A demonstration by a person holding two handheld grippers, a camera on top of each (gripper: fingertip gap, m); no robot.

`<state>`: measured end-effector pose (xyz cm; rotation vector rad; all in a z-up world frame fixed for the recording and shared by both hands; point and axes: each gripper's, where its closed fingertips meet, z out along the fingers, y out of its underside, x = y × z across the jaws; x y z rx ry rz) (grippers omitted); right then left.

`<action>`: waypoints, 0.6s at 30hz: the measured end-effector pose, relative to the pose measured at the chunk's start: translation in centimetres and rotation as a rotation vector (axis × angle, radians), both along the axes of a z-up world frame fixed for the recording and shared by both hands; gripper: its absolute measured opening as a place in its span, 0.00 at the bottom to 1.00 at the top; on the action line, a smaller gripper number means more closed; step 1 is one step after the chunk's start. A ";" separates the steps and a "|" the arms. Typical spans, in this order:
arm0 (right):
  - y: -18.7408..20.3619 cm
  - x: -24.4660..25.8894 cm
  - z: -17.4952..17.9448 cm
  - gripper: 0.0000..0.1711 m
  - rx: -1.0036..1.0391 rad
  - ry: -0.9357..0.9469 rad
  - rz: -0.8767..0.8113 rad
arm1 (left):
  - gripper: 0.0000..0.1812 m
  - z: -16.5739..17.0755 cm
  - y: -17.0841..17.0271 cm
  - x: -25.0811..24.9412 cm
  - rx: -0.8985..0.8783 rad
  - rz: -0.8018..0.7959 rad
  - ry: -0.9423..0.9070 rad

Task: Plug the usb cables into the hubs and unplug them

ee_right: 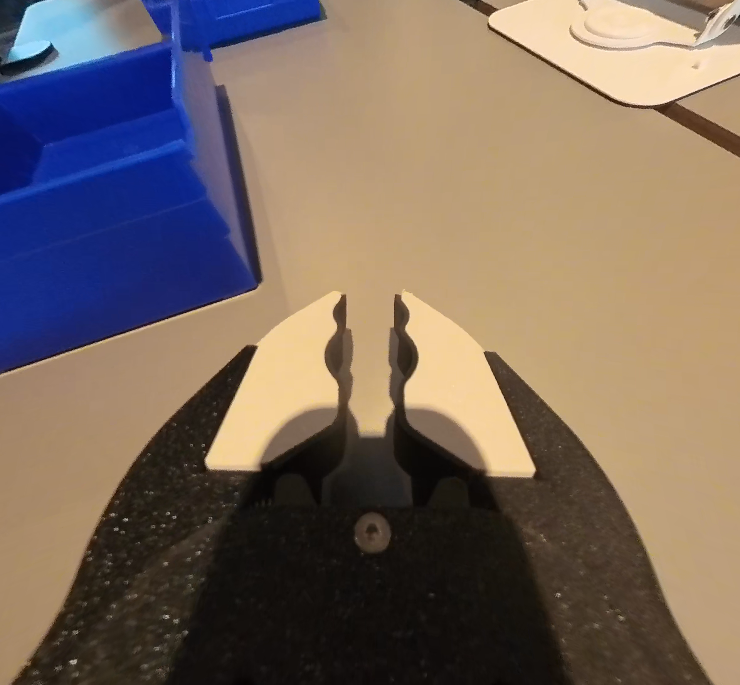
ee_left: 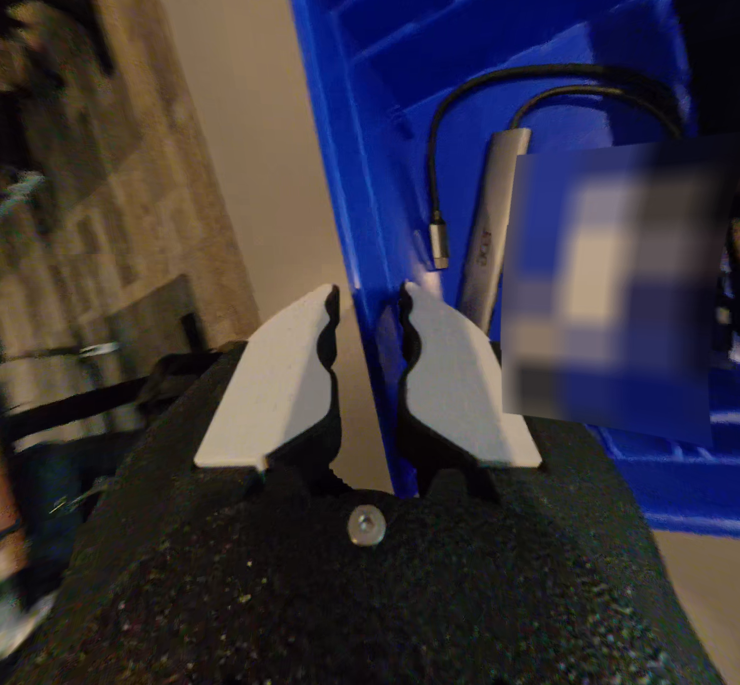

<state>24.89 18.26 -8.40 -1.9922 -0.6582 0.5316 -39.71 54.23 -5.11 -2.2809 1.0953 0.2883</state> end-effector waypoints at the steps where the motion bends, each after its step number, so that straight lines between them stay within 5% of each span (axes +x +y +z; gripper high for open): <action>1: 0.0 0.1 0.1 0.13 0.002 0.009 -0.004 | 0.21 1.1 0.1 -0.1 0.069 0.030 0.055; 4: 0.0 0.2 0.3 0.13 0.004 0.035 -0.009 | 0.31 4.6 -3.1 2.4 0.118 0.099 0.041; 9: 0.0 0.1 0.1 0.13 -0.011 0.019 -0.003 | 0.36 8.8 -13.6 12.6 0.141 0.123 -0.397; 12: -0.3 -0.4 -0.6 0.13 -0.014 -0.055 0.015 | 0.42 7.4 -18.1 16.2 0.205 0.182 -0.551; 18: -0.7 -1.2 -1.8 0.14 -0.002 -0.203 0.053 | 0.52 2.4 -19.1 17.1 0.355 0.433 -0.639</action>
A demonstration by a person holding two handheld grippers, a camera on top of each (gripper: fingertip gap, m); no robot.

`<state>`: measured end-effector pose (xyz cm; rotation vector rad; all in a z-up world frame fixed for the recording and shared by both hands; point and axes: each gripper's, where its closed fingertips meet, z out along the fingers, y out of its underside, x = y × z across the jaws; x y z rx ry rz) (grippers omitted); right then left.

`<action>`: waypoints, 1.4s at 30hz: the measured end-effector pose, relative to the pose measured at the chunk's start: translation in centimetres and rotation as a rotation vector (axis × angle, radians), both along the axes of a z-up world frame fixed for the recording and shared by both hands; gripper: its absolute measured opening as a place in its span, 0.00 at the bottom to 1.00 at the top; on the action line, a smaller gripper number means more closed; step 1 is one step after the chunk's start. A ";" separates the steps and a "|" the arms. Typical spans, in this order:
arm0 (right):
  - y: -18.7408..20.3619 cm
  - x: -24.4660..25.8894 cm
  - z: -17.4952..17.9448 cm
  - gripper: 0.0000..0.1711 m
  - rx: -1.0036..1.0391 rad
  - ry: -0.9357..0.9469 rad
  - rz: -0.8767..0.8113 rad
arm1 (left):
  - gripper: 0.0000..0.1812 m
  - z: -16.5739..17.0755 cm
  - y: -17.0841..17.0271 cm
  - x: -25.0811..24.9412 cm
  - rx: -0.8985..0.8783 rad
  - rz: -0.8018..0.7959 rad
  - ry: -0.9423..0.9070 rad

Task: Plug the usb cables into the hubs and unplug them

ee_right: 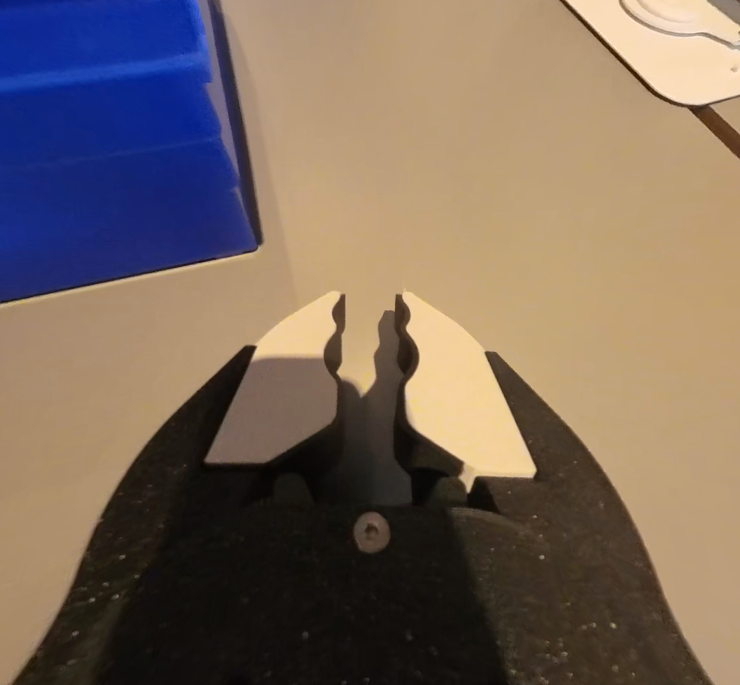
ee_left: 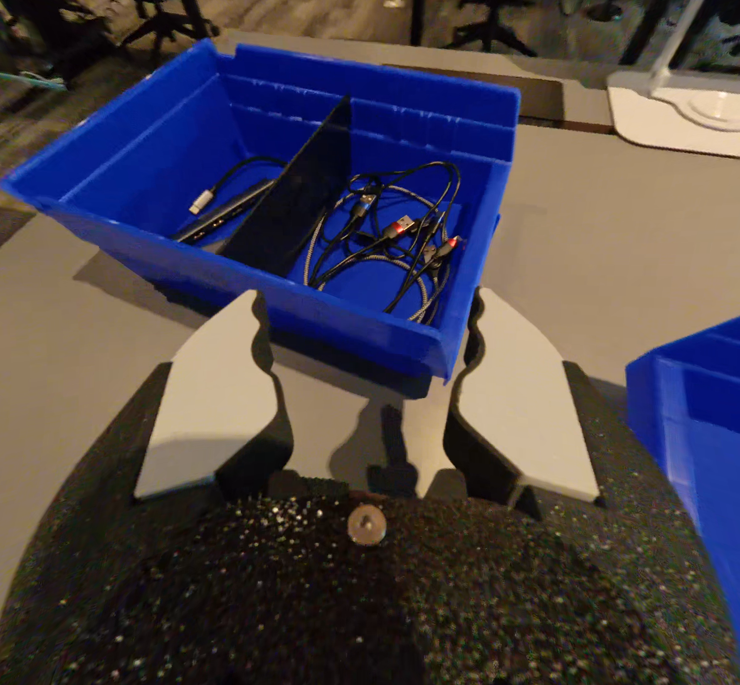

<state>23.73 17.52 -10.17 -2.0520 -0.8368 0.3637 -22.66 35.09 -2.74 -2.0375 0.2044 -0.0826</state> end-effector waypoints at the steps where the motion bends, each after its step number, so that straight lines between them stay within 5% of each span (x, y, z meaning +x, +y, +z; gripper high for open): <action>1: 0.0 0.0 -0.1 0.14 0.003 -0.010 0.001 | 0.52 -0.3 0.2 0.1 0.020 0.031 0.018; 8: -0.2 0.1 0.0 0.14 0.005 -0.005 -0.003 | 0.30 -1.2 -0.2 -0.4 0.140 0.080 0.131; 17: -0.2 0.0 -0.2 0.14 0.005 -0.027 -0.002 | 0.11 -0.7 -2.9 -8.3 0.161 0.249 0.236; 22: 0.0 0.1 -0.3 0.14 0.000 -0.032 -0.015 | 0.19 3.1 -4.7 -6.2 0.307 0.190 0.259; 27: 0.0 0.1 -0.5 0.14 -0.003 -0.051 -0.018 | 0.19 3.5 -4.6 0.8 0.339 -0.052 0.179; 31: 0.1 0.1 -0.7 0.14 -0.010 -0.066 -0.019 | 0.31 0.5 -1.6 6.1 0.124 -0.187 0.155; 36: 0.1 0.1 -0.7 0.14 -0.003 -0.074 -0.022 | 0.38 -1.4 4.2 9.1 0.039 -0.171 0.194; 42: 0.0 0.1 -0.6 0.14 -0.003 -0.066 -0.015 | 0.34 -2.9 8.4 9.7 0.039 -0.092 0.311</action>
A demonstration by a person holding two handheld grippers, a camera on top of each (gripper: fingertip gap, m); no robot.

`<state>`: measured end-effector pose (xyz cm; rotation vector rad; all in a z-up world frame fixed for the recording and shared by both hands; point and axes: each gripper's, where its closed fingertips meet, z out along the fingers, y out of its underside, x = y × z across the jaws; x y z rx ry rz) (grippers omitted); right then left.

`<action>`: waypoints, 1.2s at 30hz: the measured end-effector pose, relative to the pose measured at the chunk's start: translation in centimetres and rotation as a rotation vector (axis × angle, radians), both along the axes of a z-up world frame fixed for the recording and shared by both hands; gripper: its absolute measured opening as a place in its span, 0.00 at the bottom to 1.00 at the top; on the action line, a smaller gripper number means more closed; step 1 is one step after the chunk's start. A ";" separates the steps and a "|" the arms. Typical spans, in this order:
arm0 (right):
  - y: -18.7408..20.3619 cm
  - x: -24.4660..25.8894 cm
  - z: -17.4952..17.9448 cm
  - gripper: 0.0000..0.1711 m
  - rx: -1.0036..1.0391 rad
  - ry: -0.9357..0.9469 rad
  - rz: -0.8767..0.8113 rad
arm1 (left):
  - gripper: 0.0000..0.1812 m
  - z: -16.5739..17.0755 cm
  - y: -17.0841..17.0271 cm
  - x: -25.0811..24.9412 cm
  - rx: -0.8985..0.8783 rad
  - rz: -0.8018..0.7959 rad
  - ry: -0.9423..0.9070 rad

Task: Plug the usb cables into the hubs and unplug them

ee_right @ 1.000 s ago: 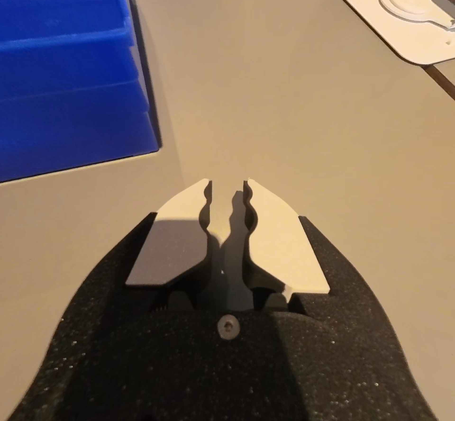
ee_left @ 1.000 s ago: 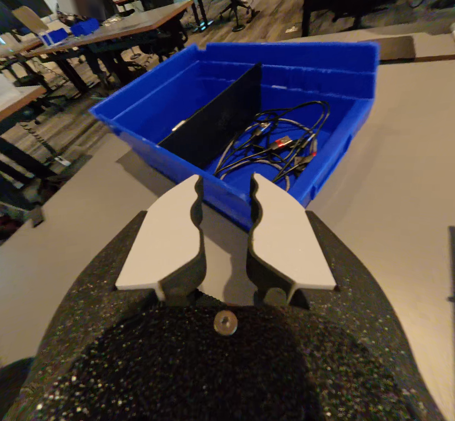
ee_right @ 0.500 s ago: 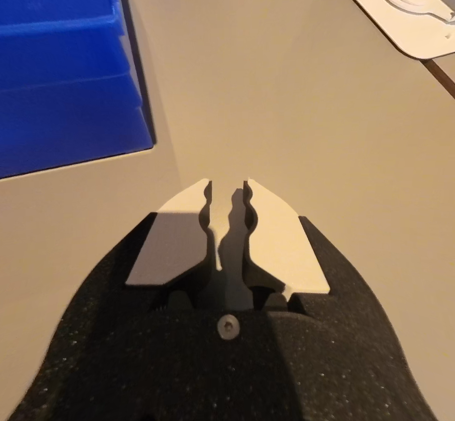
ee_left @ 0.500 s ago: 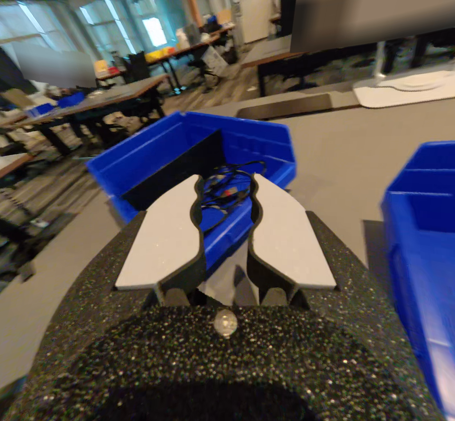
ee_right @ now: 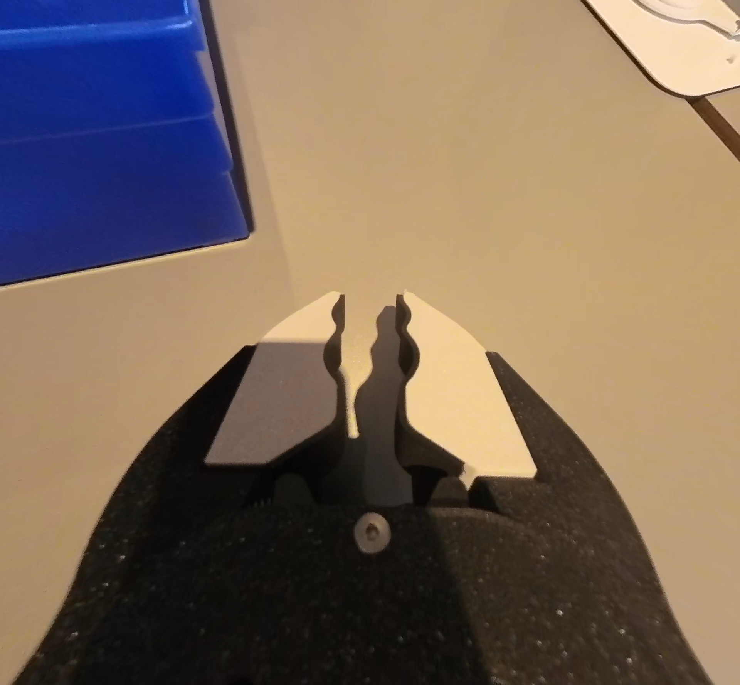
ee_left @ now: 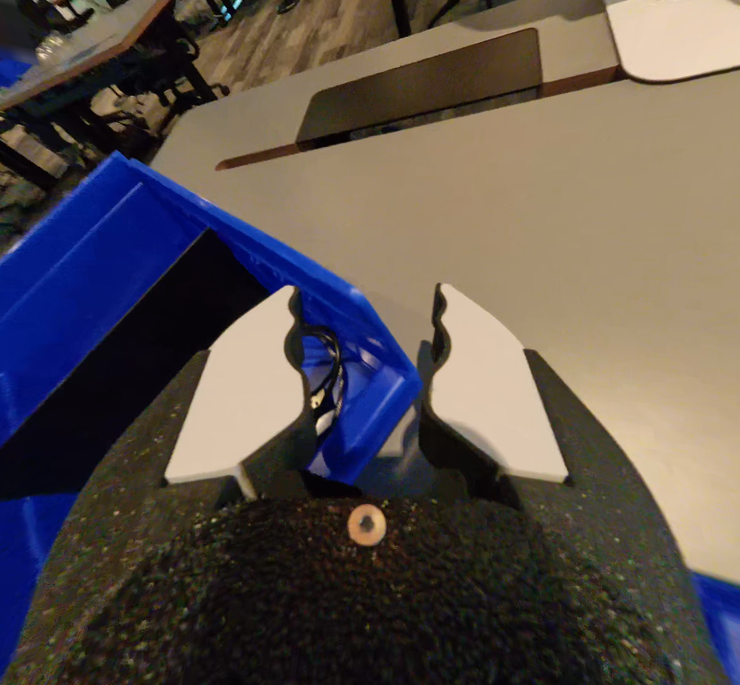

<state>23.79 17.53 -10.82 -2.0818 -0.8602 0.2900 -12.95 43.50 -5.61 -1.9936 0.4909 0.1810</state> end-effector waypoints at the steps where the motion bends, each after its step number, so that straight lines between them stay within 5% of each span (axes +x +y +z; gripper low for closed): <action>1: 0.0 0.0 0.0 0.14 0.000 0.002 0.001 | 0.29 -0.1 0.4 -0.1 0.012 0.006 0.023; 3: 0.0 0.0 0.1 0.14 0.000 0.010 -0.001 | 0.20 0.1 0.7 -0.9 0.055 0.023 0.056; 16: 0.4 0.5 0.3 0.14 -0.013 0.052 -0.036 | 0.06 0.1 -5.8 -9.5 0.143 0.043 0.027; 25: 0.9 0.9 0.1 0.14 -0.016 0.036 -0.091 | 0.02 0.0 -6.5 -15.8 0.173 0.115 -0.054; 36: 1.3 1.6 0.1 0.14 -0.008 0.022 -0.154 | 0.04 0.2 -6.6 -15.0 0.218 -0.178 -0.094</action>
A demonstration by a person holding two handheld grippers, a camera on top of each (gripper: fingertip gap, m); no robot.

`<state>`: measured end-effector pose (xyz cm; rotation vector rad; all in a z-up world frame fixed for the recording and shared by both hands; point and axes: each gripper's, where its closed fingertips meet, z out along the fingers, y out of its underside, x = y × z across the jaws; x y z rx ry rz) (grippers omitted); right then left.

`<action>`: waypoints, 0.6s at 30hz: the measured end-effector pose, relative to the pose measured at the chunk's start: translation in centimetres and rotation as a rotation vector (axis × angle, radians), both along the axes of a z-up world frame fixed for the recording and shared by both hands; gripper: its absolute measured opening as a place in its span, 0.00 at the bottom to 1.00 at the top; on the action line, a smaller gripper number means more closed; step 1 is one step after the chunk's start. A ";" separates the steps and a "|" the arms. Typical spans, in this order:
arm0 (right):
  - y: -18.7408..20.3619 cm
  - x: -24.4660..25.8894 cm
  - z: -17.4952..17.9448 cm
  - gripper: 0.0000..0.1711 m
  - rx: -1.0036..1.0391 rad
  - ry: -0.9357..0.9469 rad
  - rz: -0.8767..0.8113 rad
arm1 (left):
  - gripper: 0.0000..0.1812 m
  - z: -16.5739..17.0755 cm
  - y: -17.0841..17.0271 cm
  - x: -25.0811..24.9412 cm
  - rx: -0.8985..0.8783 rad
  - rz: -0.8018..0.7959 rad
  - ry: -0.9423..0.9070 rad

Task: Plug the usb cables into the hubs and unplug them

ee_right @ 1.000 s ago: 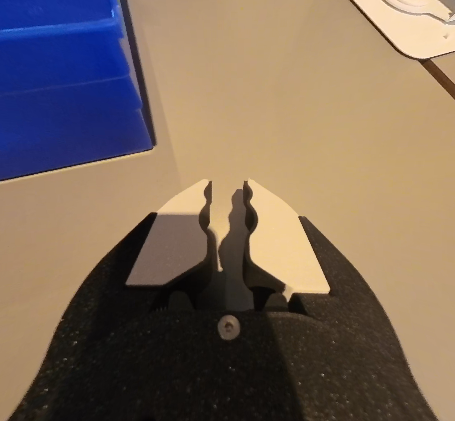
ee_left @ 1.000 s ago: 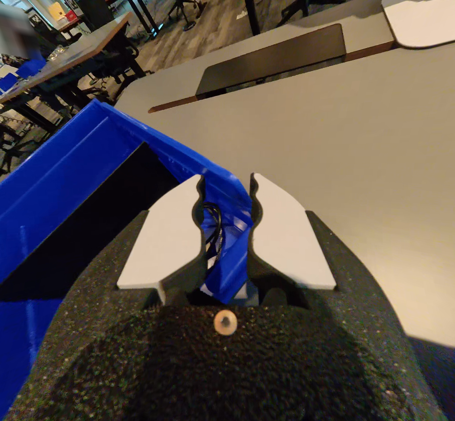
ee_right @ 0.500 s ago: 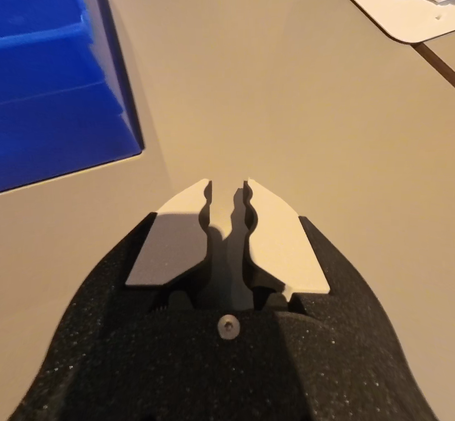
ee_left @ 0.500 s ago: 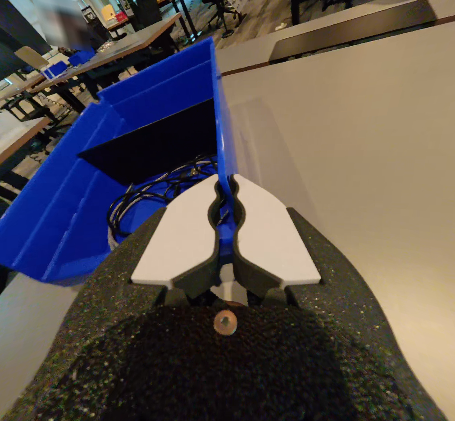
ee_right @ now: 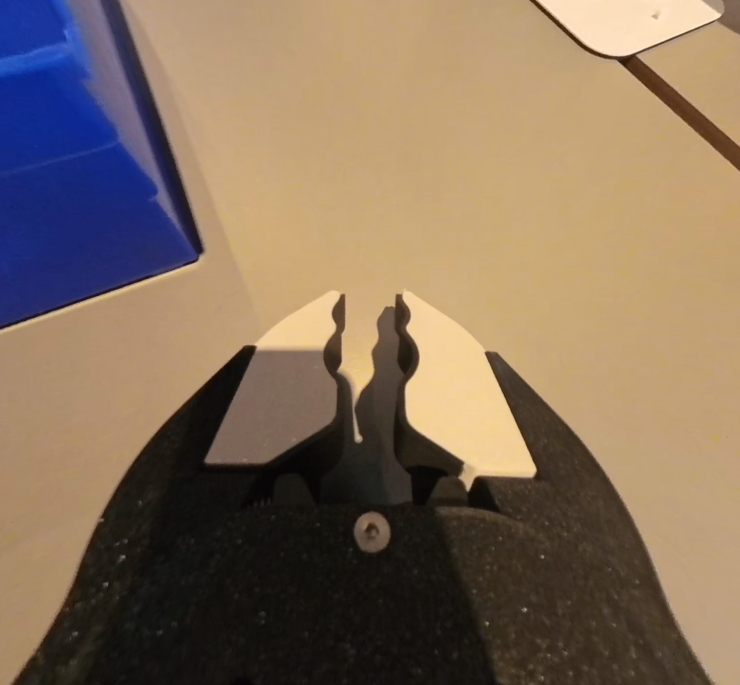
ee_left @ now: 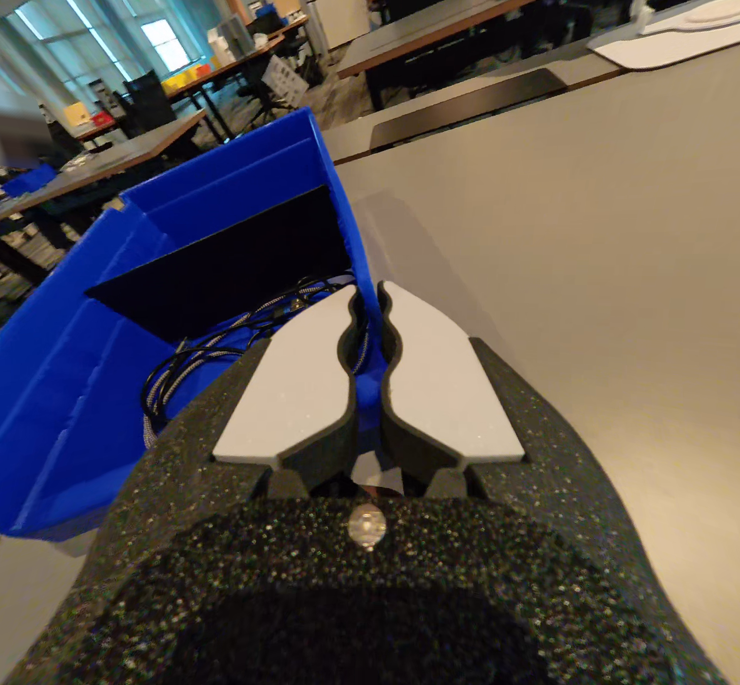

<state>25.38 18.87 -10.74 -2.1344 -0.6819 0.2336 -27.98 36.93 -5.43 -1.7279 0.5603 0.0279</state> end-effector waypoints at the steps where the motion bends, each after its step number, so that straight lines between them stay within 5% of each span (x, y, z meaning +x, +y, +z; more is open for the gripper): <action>1: 0.0 0.0 0.0 0.14 0.000 -0.001 -0.006 | 0.03 0.0 0.0 0.0 0.000 -0.015 0.000; 18: 0.4 0.7 0.0 0.13 0.023 -0.034 -0.067 | 0.02 -0.1 2.1 -0.8 -0.036 -0.109 -0.048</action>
